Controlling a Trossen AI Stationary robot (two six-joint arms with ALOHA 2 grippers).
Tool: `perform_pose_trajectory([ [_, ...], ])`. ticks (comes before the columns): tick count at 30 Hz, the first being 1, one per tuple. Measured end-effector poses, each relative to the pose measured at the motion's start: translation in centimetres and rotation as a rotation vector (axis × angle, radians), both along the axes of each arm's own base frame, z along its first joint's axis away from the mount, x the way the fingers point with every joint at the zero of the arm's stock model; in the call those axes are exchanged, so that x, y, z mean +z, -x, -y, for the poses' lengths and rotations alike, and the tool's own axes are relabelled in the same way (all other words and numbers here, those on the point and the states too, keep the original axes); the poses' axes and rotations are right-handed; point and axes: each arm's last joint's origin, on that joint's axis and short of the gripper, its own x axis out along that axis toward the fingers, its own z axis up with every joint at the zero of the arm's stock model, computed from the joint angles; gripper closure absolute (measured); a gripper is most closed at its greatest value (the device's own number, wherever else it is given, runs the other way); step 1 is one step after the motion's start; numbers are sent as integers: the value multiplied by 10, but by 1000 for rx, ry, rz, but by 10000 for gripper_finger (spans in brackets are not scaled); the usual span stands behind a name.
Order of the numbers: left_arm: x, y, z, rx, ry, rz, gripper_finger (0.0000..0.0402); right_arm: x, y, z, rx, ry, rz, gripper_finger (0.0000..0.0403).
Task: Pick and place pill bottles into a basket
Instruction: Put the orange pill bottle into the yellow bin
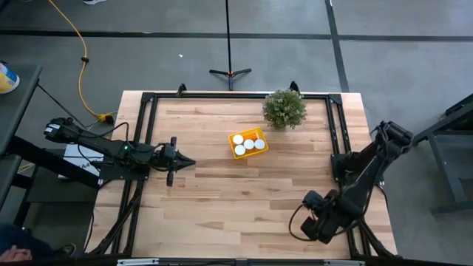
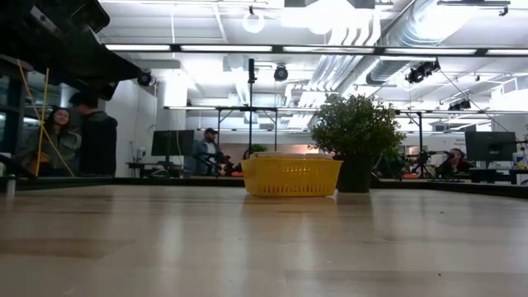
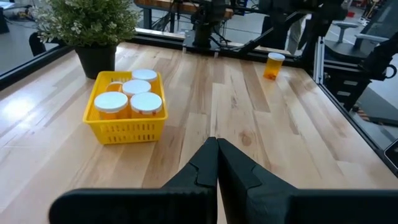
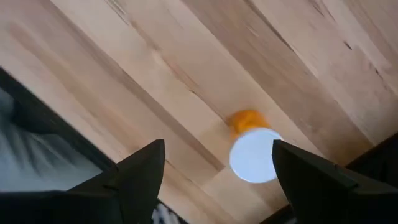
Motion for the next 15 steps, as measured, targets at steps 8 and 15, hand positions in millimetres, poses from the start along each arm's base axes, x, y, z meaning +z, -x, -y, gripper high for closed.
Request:
perform_pose_trajectory([
  [8, 0, 0, 0, 0, 0, 0, 355, -16, 5, -12, 4, 39, -90, 116],
  [15, 0, 0, 0, 0, 0, 0, 355, -27, 8, -18, 33, 99, -116, 116],
])
